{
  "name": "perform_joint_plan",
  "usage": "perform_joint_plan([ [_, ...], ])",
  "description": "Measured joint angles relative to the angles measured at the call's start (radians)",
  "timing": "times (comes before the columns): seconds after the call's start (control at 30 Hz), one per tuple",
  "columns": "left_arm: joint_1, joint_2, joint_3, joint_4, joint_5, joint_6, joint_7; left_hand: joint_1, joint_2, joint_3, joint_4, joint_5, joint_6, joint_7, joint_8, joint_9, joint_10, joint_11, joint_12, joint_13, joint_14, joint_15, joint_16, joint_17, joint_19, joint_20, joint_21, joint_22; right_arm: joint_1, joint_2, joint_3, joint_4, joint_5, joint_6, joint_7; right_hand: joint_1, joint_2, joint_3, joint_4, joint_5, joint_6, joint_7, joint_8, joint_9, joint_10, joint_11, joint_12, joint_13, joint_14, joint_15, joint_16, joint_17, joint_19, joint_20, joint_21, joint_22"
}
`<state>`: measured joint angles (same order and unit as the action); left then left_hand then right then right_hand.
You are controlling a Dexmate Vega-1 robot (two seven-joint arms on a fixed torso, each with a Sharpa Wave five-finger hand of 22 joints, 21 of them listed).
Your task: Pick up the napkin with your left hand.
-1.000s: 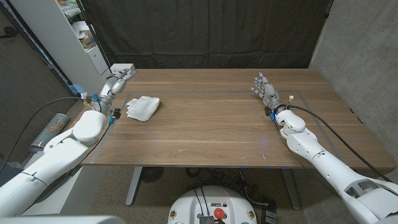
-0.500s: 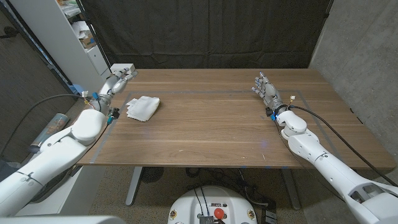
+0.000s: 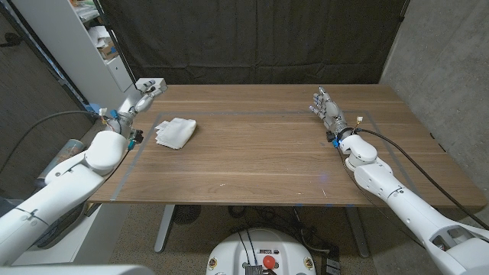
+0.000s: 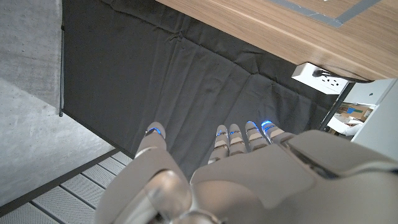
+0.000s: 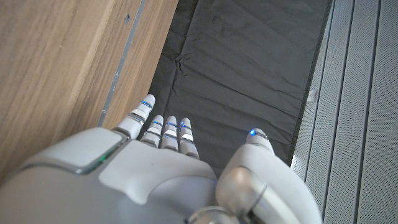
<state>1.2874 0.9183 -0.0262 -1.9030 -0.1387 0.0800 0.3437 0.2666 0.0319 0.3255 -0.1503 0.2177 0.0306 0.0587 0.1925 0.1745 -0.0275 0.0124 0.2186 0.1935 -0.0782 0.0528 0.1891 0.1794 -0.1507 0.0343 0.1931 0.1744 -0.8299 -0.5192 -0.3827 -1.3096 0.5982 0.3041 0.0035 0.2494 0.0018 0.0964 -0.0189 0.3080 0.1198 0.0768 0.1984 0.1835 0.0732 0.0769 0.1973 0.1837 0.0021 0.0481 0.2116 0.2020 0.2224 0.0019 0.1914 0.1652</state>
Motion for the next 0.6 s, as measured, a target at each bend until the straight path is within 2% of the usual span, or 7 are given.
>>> perform_joint_plan([
  [0.23,-0.006,0.0,0.0,0.007,-0.005,0.003,-0.012,0.001,0.001,0.0,0.0,0.0,0.0,0.0,0.0,0.005,0.005,-0.005,0.0,0.0,0.0,0.0,0.0,0.0,0.0,0.0,0.0,0.0,0.0,-0.006,0.009,-0.005,0.002,-0.007,-0.01,0.0,0.0,-0.001,0.001,0.0,0.0,0.0,0.0,0.0,0.0,0.0,0.0,0.0,0.0,0.0,0.0,0.0,0.0,0.0,0.0,0.0],
  [0.6,-0.001,0.001,0.003,-0.001,-0.001,0.024,-0.012,0.008,0.0,0.0,0.0,0.0,0.002,-0.002,0.0,0.005,0.011,0.0,0.0,0.0,0.011,0.001,0.0,0.0,0.005,0.005,0.0,0.0,0.0,-0.005,0.008,0.001,0.008,-0.009,-0.002,0.0,0.0,-0.001,0.001,0.0,0.0,0.0,0.0,0.0,0.0,0.0,0.0,0.0,0.0,0.0,0.0,0.0,0.0,0.0,0.0,0.0],
])
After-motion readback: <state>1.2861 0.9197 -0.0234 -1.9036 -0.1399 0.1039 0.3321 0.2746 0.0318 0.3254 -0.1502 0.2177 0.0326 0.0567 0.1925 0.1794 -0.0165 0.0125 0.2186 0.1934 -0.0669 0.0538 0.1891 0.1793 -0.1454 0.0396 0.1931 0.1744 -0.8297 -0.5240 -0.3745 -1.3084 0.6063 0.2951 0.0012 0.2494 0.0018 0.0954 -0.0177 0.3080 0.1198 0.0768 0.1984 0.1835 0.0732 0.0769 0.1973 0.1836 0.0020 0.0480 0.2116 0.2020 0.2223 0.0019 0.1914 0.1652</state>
